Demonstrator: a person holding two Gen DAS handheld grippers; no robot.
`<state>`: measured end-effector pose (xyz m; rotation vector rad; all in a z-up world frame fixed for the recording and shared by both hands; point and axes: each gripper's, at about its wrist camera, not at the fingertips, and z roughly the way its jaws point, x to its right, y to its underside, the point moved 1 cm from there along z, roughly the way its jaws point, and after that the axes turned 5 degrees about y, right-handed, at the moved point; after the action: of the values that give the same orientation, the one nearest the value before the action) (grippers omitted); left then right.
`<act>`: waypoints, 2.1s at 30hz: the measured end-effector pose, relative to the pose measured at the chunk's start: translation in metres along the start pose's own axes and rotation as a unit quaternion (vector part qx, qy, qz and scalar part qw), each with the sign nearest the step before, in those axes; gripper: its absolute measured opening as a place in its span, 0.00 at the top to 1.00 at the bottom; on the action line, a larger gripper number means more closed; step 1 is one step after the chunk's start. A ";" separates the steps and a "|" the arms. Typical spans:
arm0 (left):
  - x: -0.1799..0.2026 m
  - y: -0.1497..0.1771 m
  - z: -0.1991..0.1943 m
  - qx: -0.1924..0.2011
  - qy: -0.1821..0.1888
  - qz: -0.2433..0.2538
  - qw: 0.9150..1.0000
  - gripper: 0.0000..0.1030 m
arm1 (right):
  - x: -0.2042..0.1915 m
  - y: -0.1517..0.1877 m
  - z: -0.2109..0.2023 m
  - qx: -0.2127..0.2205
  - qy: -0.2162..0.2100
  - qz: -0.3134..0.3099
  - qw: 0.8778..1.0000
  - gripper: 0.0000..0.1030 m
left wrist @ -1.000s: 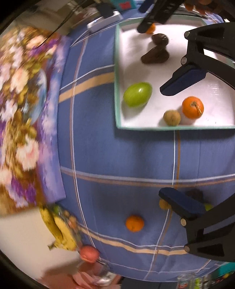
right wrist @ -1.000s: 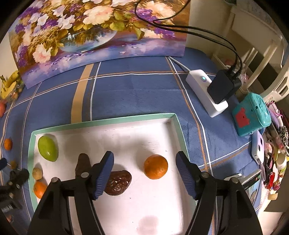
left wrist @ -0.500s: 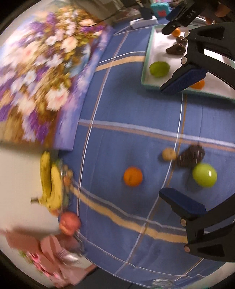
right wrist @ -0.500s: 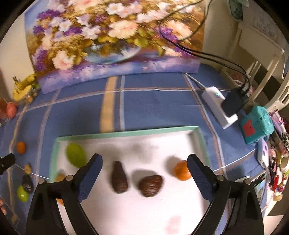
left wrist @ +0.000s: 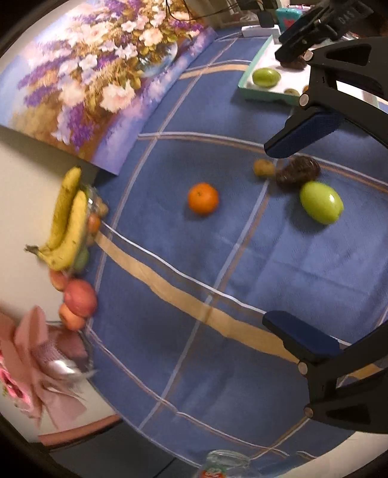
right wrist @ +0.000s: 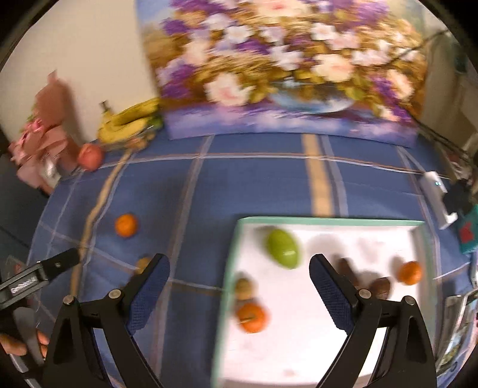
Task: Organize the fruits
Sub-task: 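Move both open tools back to the loose fruit beside the tray, then grasp a dark brown wrinkled fruit with the right tool while the left grasps a green pear, then carry the brown fruit and green pear over the white tray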
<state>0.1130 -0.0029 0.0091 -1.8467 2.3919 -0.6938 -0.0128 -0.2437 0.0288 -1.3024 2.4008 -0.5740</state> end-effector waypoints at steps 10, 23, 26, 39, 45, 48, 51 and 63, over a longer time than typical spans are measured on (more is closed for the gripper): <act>-0.046 0.018 0.020 -0.028 -0.040 -0.067 0.997 0.02 | -0.063 0.030 0.041 -0.072 -0.060 -0.014 0.996 0.31; -0.056 0.018 0.023 -0.037 -0.015 -0.096 0.995 0.11 | -0.108 0.050 0.078 -0.116 -0.113 -0.037 0.986 0.64; -0.042 0.020 0.030 -0.053 0.016 -0.086 0.995 0.11 | -0.106 0.051 0.075 -0.114 -0.109 -0.041 0.987 0.64; 0.026 0.045 0.057 -0.123 0.052 0.011 0.991 0.55 | -0.045 0.046 0.046 -0.094 -0.080 0.008 0.992 0.68; 0.046 0.050 0.050 -0.120 0.078 0.023 0.989 0.58 | -0.021 0.043 0.025 -0.071 -0.077 0.032 0.994 0.68; 0.070 0.052 0.040 -0.111 0.093 0.048 0.988 0.58 | 0.004 0.041 0.014 -0.062 -0.065 0.053 0.995 0.68; 0.102 0.059 0.027 -0.103 0.115 0.085 0.984 0.58 | 0.029 0.036 0.003 -0.053 -0.039 0.070 0.995 0.68; 0.198 0.112 0.035 -0.145 0.134 0.211 0.957 0.58 | 0.116 0.058 -0.004 -0.089 0.070 0.112 0.987 0.68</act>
<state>-0.0354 -0.1763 -0.0177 -1.2976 3.0701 -0.6071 -0.1155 -0.3127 -0.0099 -1.0664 2.7216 -0.4067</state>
